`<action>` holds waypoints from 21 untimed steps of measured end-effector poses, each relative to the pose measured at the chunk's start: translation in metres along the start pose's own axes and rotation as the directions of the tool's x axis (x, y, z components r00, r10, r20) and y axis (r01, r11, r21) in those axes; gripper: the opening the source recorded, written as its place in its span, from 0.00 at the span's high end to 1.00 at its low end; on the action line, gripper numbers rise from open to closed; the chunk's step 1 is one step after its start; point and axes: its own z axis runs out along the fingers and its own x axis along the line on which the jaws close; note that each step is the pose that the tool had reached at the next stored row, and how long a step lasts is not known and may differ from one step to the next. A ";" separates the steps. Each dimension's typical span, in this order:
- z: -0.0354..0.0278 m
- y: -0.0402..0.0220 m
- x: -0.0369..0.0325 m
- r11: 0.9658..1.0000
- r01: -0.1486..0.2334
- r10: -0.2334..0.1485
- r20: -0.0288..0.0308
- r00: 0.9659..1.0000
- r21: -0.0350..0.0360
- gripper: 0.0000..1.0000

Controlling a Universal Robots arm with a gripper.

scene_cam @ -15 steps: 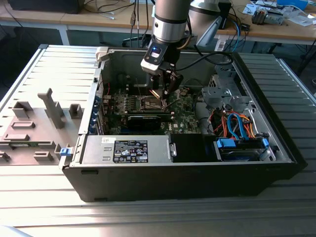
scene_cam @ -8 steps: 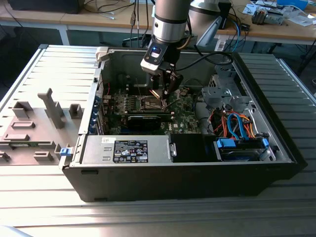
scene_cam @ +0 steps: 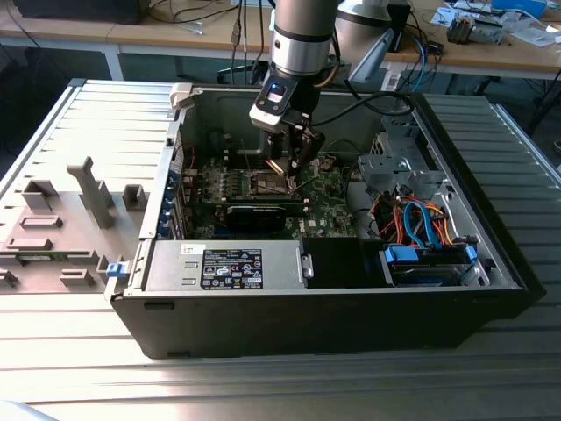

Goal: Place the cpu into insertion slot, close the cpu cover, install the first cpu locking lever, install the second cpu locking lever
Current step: 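Place the cpu into insertion slot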

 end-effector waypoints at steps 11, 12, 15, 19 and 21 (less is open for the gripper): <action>0.0001 0.0000 0.0000 1.000 -0.007 0.007 0.000 1.000 0.000 0.46; 0.0001 0.0000 0.0000 1.000 -0.008 0.008 0.000 1.000 0.000 0.46; 0.0002 0.0000 0.0000 1.000 -0.011 0.011 -0.001 1.000 0.000 0.46; 0.0002 0.0000 0.0000 1.000 -0.015 0.015 -0.001 1.000 0.000 0.46; 0.0002 0.0000 0.0000 1.000 -0.017 0.017 -0.001 1.000 0.000 0.46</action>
